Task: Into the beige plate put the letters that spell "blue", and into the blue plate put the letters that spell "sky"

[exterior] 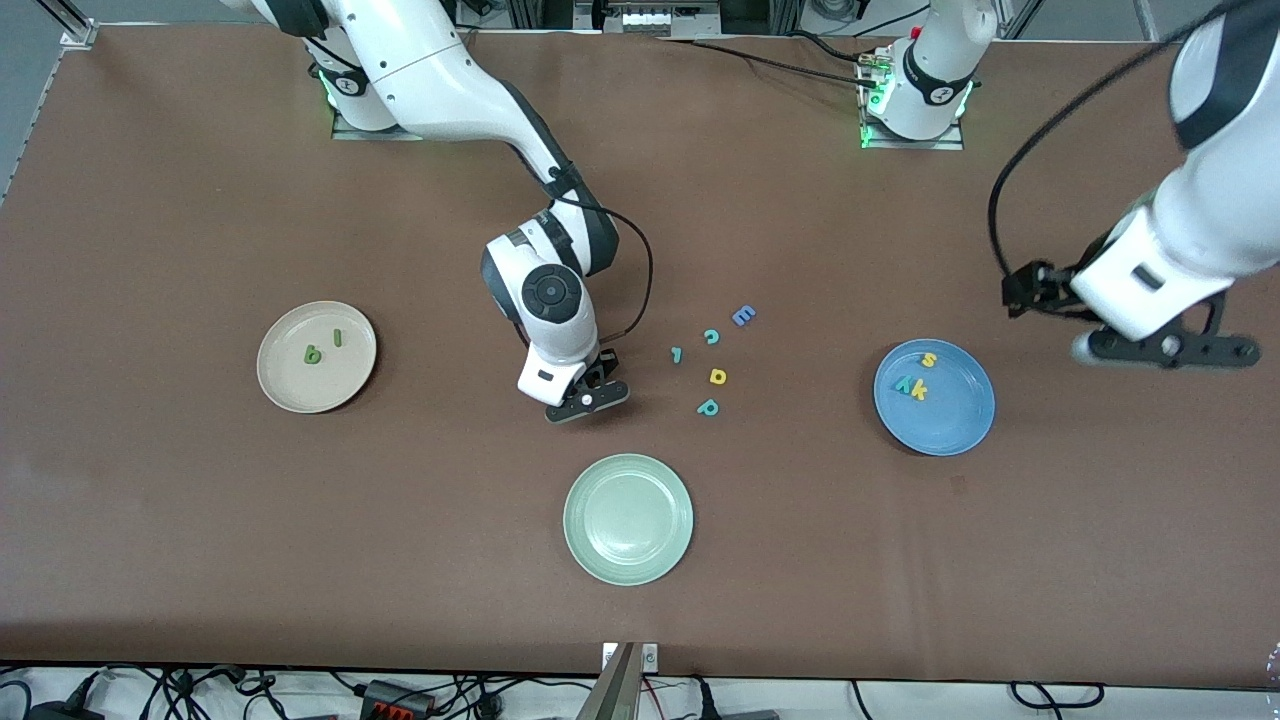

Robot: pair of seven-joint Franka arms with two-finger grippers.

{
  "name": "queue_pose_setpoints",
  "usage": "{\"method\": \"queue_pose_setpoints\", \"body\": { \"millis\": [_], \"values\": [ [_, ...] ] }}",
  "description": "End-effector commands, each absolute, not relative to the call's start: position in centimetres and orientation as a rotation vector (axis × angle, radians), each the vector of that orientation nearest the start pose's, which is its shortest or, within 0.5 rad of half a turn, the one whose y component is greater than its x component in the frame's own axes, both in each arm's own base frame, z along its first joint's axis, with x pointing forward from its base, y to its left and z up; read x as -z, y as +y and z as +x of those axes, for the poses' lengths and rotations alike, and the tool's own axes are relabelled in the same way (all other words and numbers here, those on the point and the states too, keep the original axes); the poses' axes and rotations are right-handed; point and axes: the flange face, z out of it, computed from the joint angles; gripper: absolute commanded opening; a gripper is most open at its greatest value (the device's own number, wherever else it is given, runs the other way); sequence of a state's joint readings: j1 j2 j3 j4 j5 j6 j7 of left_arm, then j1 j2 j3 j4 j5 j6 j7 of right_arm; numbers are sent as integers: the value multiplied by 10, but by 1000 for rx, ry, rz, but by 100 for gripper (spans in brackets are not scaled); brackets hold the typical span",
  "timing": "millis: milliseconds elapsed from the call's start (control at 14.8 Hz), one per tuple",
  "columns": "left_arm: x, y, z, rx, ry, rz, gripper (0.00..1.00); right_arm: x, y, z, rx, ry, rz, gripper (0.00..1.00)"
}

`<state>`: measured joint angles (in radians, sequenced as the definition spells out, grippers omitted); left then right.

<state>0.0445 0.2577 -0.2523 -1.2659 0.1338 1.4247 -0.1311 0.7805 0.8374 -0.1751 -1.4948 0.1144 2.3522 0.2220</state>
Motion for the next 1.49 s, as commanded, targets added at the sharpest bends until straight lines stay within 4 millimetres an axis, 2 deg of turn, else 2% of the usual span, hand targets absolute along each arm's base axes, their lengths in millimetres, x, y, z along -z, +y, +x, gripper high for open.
{"method": "queue_pose_setpoints", "body": {
  "millis": [0, 68, 203, 339, 407, 474, 542, 610, 678, 745, 881, 1016, 1152, 1423],
  "values": [
    [-597, -73, 607, -172, 80, -3082, 100, -195, 421, 586, 98, -547, -3103, 9],
    [-596, -70, 607, -183, 74, -3083, 100, -198, 412, 593, 85, -490, -3098, 9],
    [-594, -55, 607, -194, 42, -3087, 100, -226, 373, 613, 12, -399, -3110, 8],
    [-590, -50, 604, -157, 78, -3144, 100, -250, 313, 634, -94, -335, -3142, 8],
    [-589, -35, 603, -145, 81, -3160, 100, -254, 289, 637, -178, -331, -3150, 8],
    [-586, -30, 599, -129, 126, -3160, 100, -254, 255, 641, -250, -302, -3161, 8],
    [-590, -21, 589, -80, 135, -3149, 100, -256, 227, 638, -300, -309, -3160, 8],
    [-586, -32, 579, -36, 154, -3136, 100, -256, 201, 631, -332, -330, -3153, 8],
    [-587, -30, 568, 12, 136, -3130, 100, -255, 171, 623, -361, -325, -3148, 8],
    [-589, -23, 562, 60, 117, -3131, 100, -255, 143, 616, -373, -340, -3136, 8],
    [-596, -21, 559, 100, 123, -3123, 100, -250, 96, 601, -382, -352, -3113, 8],
    [-602, -38, 557, 115, 171, -3115, 100, -247, 69, 584, -395, -374, -3093, 8],
    [-605, -31, 556, 120, 155, -3113, 100, -238, 48, 569, -396, -371, -3093, 8],
    [-611, -21, 550, 105, 135, -3117, 100, -215, 32, 554, -373, -398, -3098, 12]
  ]
}}
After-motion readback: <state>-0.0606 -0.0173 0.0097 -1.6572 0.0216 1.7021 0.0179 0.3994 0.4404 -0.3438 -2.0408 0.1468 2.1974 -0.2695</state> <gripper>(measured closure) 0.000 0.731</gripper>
